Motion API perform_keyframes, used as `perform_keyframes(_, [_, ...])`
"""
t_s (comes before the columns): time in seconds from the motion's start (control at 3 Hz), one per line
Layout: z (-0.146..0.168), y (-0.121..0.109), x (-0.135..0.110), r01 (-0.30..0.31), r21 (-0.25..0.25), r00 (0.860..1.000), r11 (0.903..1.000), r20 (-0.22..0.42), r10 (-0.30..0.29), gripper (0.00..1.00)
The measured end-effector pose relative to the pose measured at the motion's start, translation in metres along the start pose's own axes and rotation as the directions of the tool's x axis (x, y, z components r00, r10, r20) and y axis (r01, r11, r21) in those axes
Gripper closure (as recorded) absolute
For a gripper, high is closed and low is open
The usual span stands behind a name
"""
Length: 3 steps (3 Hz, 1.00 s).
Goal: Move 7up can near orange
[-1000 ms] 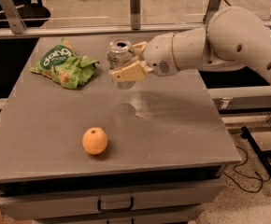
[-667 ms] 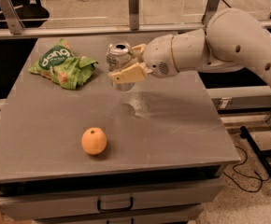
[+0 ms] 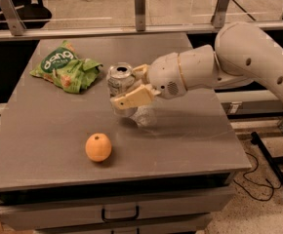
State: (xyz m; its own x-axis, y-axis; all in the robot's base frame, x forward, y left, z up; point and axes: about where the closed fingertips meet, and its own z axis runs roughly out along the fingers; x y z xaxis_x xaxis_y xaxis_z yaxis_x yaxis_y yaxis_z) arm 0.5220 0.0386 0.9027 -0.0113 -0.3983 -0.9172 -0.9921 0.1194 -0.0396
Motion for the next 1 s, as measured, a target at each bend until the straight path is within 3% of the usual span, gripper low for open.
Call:
perform_keyframes(0.33, [0.001, 0.016, 0.009, 0.008, -0.056, 1.0, 0.9984, -0.004, -0.008, 1.0])
perform_keyframes(1.0, [0.004, 0.031, 0.024, 0.011, -0.144, 0.999, 0.9896, -0.028, -0.016, 0.59])
